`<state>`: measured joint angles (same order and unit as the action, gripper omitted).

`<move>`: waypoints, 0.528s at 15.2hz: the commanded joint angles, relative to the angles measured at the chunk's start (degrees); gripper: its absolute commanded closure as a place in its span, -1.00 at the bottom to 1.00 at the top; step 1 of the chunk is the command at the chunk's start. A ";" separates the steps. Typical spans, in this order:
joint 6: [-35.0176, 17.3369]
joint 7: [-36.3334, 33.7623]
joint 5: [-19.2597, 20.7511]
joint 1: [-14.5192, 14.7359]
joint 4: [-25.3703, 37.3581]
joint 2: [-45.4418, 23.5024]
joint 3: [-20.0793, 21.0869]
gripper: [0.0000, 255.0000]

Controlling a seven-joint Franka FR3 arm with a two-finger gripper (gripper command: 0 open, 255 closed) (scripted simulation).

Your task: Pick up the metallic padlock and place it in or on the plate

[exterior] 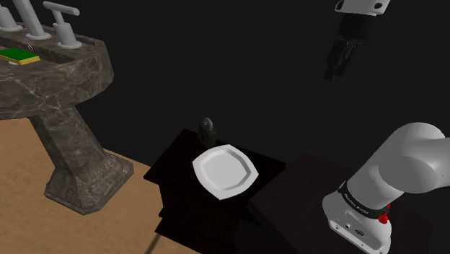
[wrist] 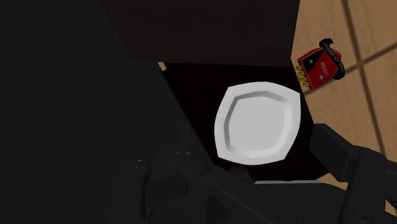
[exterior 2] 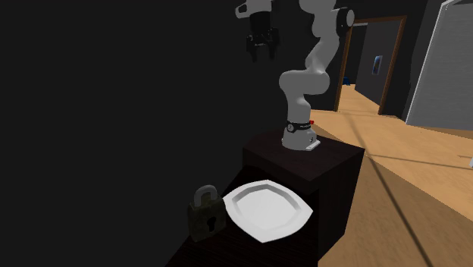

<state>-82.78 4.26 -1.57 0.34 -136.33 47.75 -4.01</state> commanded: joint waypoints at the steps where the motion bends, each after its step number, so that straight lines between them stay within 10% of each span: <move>1: 0.00 0.00 0.00 0.00 0.00 0.00 0.00 -1.00; 8: -14.30 -3.65 -2.47 1.36 -5.38 -7.86 3.75 -1.00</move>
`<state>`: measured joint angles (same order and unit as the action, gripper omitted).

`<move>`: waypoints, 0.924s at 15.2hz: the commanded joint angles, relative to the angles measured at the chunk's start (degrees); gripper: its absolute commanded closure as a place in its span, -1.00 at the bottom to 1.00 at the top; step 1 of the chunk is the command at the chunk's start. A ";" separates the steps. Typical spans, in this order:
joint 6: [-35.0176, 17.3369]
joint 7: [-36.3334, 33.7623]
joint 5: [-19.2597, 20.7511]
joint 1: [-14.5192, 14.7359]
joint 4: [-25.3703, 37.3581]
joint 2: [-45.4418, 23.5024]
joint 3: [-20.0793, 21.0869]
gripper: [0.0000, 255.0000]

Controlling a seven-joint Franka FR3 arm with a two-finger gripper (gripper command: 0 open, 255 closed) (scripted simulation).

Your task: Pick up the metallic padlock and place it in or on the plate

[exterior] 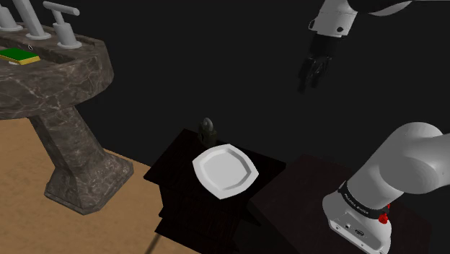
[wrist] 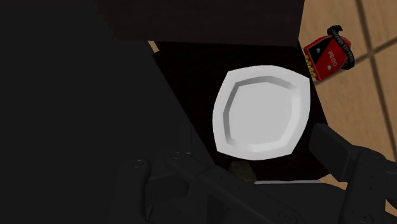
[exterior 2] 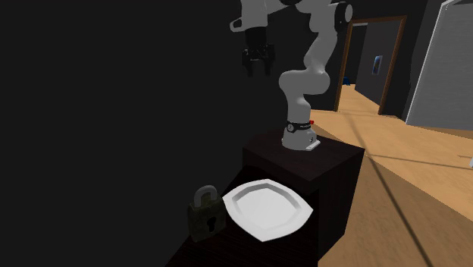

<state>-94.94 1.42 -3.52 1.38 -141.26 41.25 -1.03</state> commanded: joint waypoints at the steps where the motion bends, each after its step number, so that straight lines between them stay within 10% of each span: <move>1: -4.20 -1.31 -0.81 0.53 -0.88 -2.83 1.28 -1.00; 14: -28.89 -8.12 -1.99 2.41 1.43 -27.90 7.36 -1.00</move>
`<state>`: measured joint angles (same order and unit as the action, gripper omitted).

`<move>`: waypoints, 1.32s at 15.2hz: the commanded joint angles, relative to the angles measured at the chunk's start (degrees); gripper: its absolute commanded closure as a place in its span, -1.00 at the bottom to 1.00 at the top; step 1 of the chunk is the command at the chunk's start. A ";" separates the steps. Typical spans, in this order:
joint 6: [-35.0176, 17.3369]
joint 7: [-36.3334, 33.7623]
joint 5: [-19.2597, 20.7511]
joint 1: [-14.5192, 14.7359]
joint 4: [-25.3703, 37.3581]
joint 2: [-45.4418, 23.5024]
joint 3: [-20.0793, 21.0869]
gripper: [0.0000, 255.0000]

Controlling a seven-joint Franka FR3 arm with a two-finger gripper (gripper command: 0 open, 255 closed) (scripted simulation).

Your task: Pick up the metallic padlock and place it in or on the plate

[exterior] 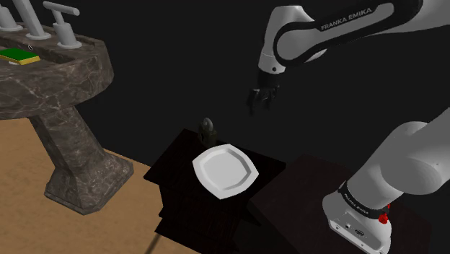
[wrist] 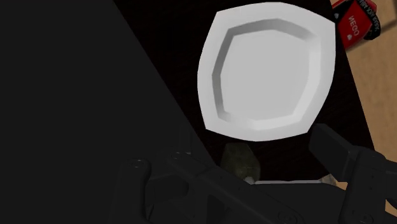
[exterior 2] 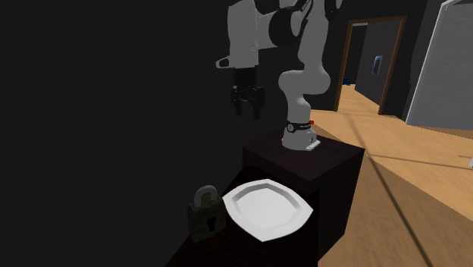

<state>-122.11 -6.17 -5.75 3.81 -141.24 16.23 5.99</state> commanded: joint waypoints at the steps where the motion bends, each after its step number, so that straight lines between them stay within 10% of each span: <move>1: -3.29 -1.16 0.47 0.06 2.19 -5.11 0.72 -1.00; 20: -18.97 -13.30 9.58 4.74 27.75 -44.79 0.93 -1.00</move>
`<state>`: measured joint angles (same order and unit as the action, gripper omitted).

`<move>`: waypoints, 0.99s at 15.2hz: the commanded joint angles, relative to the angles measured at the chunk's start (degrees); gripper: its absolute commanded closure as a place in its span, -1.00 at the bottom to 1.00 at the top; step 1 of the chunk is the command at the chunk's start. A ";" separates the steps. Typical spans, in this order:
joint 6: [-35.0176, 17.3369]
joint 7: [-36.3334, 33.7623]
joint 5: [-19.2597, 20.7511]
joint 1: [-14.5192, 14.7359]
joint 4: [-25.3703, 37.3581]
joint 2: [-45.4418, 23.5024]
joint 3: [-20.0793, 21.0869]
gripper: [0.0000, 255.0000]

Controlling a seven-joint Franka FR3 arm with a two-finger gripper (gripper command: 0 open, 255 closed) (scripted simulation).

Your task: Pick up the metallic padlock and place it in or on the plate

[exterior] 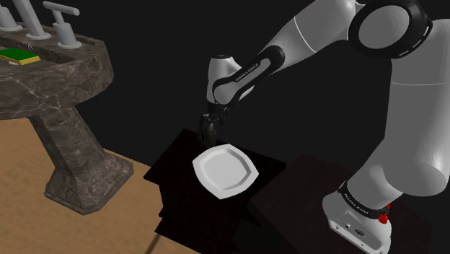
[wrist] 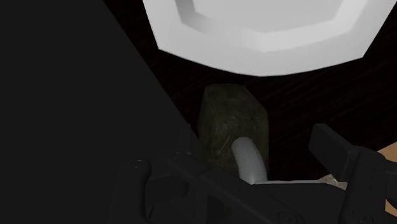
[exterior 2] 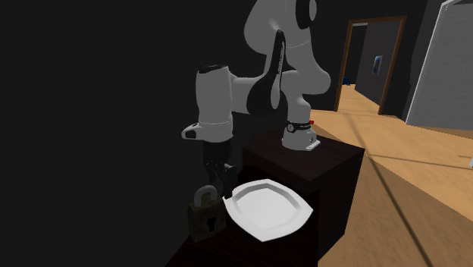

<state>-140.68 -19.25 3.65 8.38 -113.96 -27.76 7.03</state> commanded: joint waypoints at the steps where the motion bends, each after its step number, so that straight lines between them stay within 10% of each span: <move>1: -0.96 -0.28 0.27 0.23 0.48 -1.39 -0.18 -1.00; 14: -4.00 -0.63 0.79 0.58 0.83 -4.79 -0.59 -1.00; 15: -4.00 -0.63 0.79 0.58 0.83 -4.79 -0.59 1.00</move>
<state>-144.69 -19.88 4.44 8.96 -113.13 -32.55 6.45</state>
